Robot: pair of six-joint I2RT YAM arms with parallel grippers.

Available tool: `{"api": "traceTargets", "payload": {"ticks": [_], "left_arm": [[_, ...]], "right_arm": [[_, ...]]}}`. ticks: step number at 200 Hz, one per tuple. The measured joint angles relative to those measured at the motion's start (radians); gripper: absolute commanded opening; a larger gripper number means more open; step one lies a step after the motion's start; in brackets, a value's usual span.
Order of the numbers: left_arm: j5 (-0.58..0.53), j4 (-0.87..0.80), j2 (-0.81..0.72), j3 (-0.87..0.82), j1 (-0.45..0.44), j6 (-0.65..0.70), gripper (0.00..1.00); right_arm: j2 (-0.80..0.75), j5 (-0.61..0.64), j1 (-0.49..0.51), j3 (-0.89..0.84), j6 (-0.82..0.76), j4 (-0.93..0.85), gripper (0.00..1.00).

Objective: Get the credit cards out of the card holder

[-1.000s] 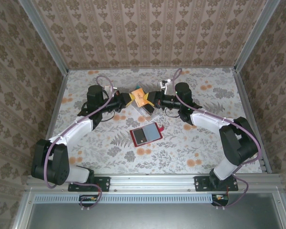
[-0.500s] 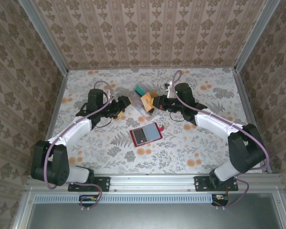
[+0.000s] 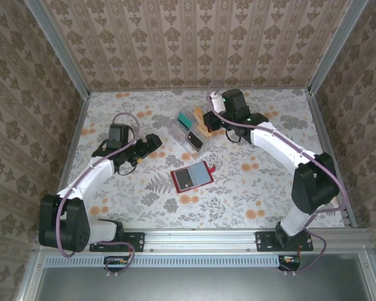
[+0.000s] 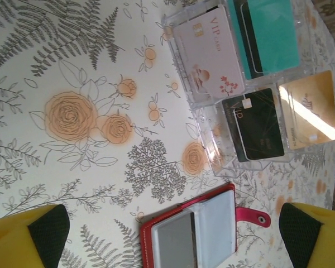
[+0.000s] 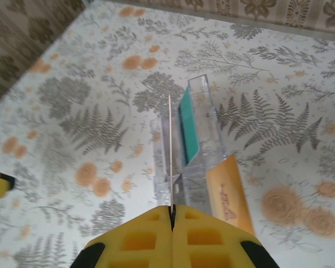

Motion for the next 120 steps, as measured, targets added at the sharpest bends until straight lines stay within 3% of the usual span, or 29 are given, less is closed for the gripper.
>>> {"api": "traceTargets", "payload": {"ticks": [54,120], "left_arm": [[0.0,-0.018,-0.002,0.0,0.002,0.011,1.0],[0.008,-0.018,-0.002,0.0,0.002,0.018,1.0]], "right_arm": [[0.129,0.081,0.0,0.104,-0.165,-0.094,0.0],[0.173,0.103,0.0,0.135,-0.198,-0.134,0.0]]}}
